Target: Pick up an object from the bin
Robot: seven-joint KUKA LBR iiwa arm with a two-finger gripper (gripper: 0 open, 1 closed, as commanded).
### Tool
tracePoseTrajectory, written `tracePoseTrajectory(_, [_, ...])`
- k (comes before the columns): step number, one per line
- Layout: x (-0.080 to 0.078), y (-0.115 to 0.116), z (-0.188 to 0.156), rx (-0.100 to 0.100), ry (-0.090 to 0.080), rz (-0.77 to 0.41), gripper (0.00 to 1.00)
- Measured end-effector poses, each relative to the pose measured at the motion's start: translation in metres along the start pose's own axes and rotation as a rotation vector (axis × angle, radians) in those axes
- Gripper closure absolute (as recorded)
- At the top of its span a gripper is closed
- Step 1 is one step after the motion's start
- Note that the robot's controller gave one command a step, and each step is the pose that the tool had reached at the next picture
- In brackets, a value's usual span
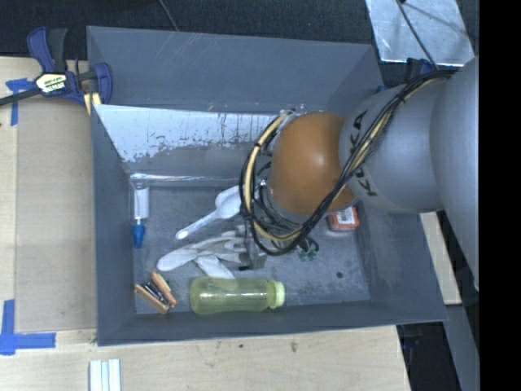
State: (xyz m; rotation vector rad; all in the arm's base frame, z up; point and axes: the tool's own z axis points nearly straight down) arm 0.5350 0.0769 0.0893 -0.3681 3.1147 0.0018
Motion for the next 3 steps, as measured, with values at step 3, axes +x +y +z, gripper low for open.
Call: tracePoseTrajectory(3, [-0.071,-0.016,-0.147,0.002,-0.004,-0.093,1.0])
